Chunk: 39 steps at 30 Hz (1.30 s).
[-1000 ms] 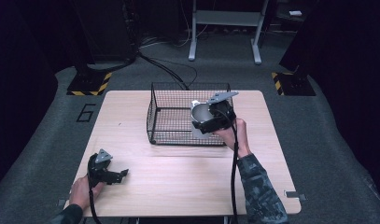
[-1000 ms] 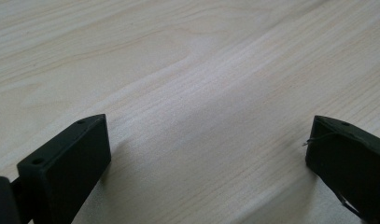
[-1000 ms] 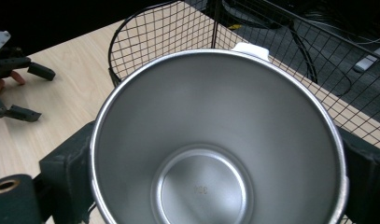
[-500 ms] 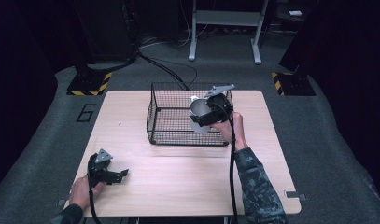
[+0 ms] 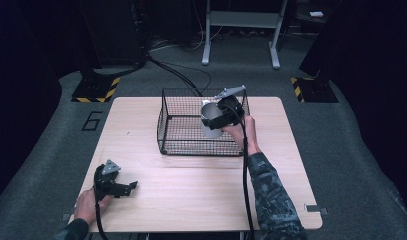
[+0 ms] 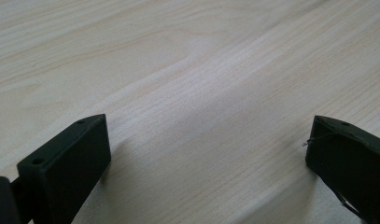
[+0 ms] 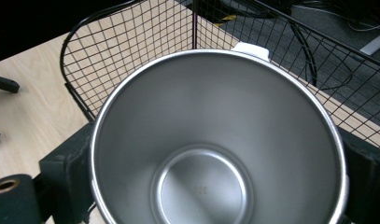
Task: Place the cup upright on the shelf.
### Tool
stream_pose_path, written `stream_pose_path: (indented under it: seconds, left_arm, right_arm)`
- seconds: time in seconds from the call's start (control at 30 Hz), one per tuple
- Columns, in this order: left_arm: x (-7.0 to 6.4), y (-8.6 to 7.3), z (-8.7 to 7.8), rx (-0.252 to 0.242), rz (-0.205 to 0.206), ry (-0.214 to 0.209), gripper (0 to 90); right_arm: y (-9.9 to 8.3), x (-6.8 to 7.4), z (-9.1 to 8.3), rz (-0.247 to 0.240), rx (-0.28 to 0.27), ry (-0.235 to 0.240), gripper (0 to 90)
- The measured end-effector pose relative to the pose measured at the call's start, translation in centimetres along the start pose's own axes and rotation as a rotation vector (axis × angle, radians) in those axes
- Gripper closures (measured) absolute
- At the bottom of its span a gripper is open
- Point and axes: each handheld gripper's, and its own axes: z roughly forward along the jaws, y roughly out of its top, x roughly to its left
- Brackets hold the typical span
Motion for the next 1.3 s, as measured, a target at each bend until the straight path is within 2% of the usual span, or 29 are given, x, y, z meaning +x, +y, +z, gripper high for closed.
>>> stream_pose_path:
  seconds: [0.03, 0.43, 0.87, 0.97, 1.3]
  left_arm:
    - [0.0, 0.0, 0.0, 0.0, 0.0, 0.0, 0.2]
    - [0.0, 0.0, 0.0, 0.0, -0.001, 0.0, 0.2]
    - [0.0, 0.0, 0.0, 0.0, 0.0, 0.0, 0.1]
    - [0.0, 0.0, 0.0, 0.0, 0.0, 0.0, 0.2]
    - [0.0, 0.0, 0.0, 0.0, 0.0, 0.0, 0.2]
  right_arm:
    - [0.0, -0.1, 0.2, 0.012, 0.002, -0.001, 6.2]
    - [0.1, -1.0, 2.5, 0.022, 0.02, 0.006, 6.2]
    - [-0.1, -1.6, 4.1, 0.06, 0.05, 0.01, 6.2]
    - [-0.3, -1.8, 4.7, 0.05, 0.052, 0.013, 6.2]
    - [-0.6, -2.1, 6.1, 0.072, 0.082, 0.025, 6.2]
